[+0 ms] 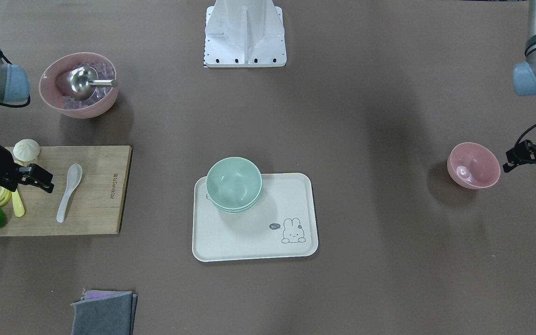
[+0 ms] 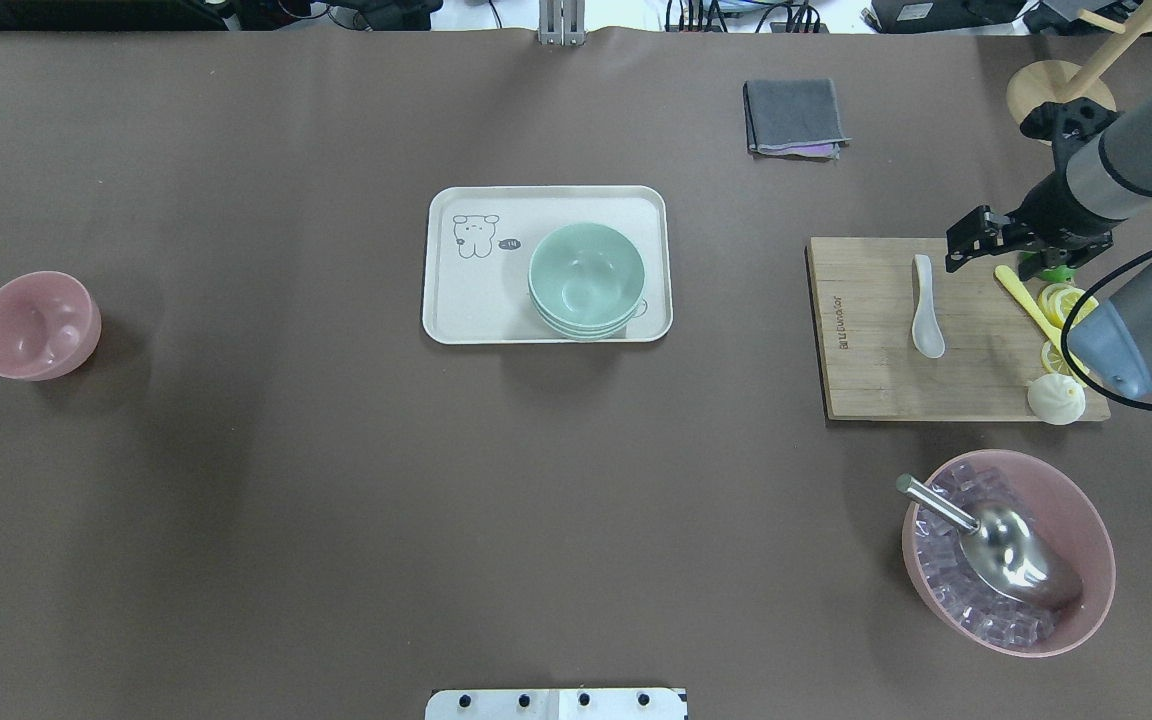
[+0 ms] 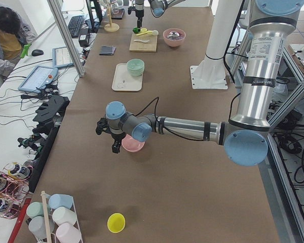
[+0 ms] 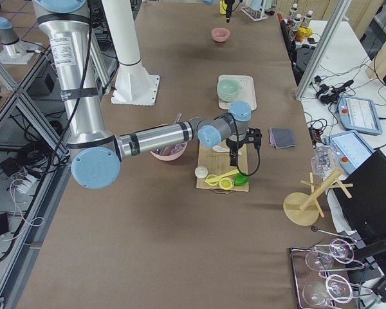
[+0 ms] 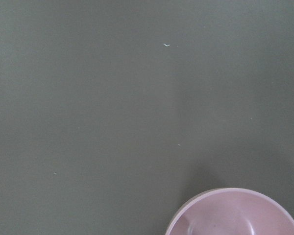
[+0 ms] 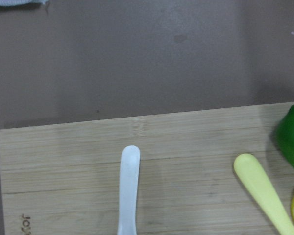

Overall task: Stack pink bowl on green and place spoon
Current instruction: 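Lower the right gripper onto the white spoon on the cutting board and grasp it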

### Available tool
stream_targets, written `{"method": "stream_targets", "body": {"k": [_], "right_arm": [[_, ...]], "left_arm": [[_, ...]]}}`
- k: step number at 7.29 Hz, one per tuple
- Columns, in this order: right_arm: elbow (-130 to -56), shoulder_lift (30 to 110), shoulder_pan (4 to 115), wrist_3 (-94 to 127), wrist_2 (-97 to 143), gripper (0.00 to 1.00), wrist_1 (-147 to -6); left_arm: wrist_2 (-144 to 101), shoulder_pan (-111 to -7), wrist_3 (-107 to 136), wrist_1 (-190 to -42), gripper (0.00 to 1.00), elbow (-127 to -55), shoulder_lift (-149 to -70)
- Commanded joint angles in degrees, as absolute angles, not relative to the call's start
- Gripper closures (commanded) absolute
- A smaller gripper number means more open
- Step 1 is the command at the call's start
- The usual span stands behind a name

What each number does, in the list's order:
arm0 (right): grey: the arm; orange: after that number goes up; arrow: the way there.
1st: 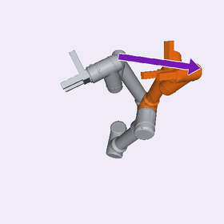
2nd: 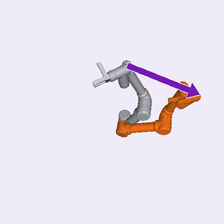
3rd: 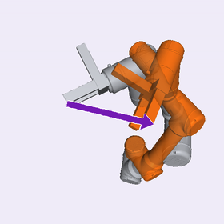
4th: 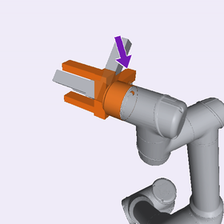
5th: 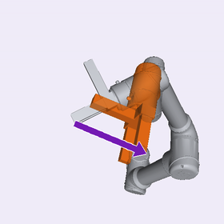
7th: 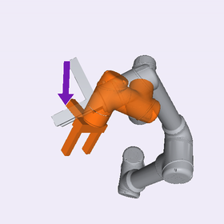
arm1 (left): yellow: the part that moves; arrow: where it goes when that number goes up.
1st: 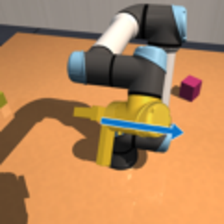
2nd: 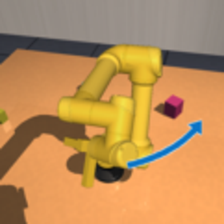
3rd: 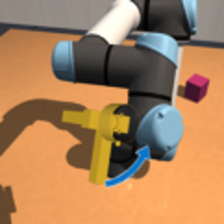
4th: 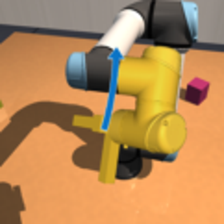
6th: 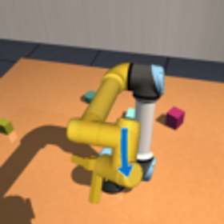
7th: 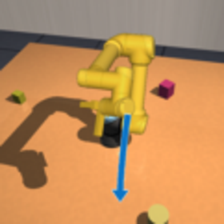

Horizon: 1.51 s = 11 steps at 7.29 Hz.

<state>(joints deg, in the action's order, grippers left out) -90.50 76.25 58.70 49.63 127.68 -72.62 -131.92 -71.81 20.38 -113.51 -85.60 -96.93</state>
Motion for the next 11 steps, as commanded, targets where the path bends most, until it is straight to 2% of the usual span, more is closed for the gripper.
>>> {"method": "stream_targets", "body": {"k": [1,2,4,5,6,8,10,11], "right_arm": [[-86.8,73.4,55.7,52.5,125.5,0.17,-72.6],[-86.5,73.2,55.5,52.6,125.2,0.3,-72.6],[-86.0,72.9,54.8,52.7,125.2,0.32,-72.6],[-86.0,72.9,54.6,52.7,125.2,0.37,-72.6],[-86.0,72.9,54.6,52.8,125.2,0.48,-72.7],[-85.5,72.9,54.6,53.1,125.3,0.57,-72.6],[-85.6,72.9,54.5,54.7,125.3,0.75,-72.6],[-86.7,73.0,54.7,56.5,125.5,0.89,-72.5]], "left_arm": [[-131.9,-71.8,20.3,-113.6,0.03,-85.6,-96.9],[-131.9,-71.8,20.3,-113.6,0.03,-85.6,-96.9],[-131.9,-71.7,20.4,-113.6,0.03,-83.3,-97.7],[-131.9,-71.7,20.4,-113.6,0.03,-82.3,-98.5],[-131.9,-71.7,20.4,-113.6,0.03,-82.0,-98.5],[-131.9,-71.7,20.4,-113.6,0.03,-81.7,-98.7],[-131.9,-71.7,20.4,-113.6,0.03,-81.5,-98.7],[-132.0,-71.7,20.6,-113.6,0.03,-81.7,-98.9]]}}
